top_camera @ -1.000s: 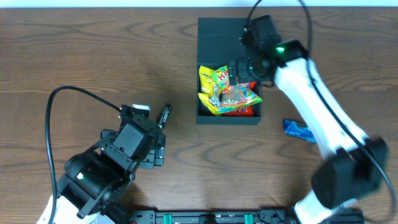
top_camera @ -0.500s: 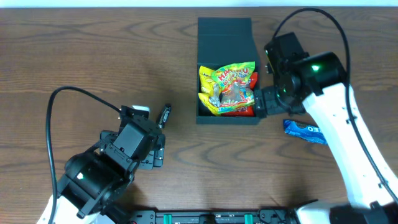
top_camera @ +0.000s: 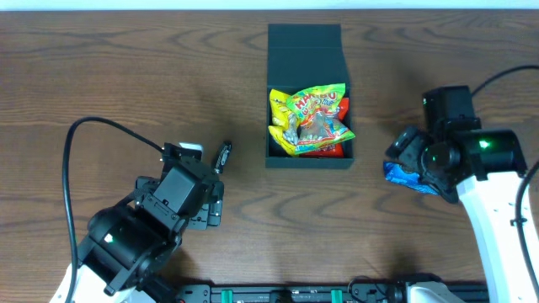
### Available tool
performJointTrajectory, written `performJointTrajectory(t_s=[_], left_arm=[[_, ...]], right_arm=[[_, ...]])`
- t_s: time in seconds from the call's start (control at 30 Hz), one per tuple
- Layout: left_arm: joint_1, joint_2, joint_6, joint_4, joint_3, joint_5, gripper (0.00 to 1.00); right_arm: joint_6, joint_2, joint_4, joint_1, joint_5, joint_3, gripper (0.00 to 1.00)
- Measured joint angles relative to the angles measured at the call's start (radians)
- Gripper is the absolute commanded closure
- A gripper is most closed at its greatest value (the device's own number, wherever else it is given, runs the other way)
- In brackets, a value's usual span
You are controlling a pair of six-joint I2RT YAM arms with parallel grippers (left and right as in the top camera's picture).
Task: Pack container
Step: 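Lower the right gripper onto the OREO pack's end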
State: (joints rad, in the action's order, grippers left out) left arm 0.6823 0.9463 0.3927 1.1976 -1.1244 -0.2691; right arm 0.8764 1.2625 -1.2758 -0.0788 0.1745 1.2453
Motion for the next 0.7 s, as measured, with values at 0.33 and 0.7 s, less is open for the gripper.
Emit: performJointTrajectory(t_s=[0.33, 0.7], left_arm=[[0.0, 0.0, 0.0, 0.0, 0.0, 0.0, 0.05], [0.0, 0.0, 0.0, 0.0, 0.0, 0.001, 0.05]], right_arm=[[0.187, 0.011, 0.107, 0.0, 0.036, 0.0, 0.01], [0.653, 0.285, 0.106, 0.057, 0.074, -0.017, 0.01]])
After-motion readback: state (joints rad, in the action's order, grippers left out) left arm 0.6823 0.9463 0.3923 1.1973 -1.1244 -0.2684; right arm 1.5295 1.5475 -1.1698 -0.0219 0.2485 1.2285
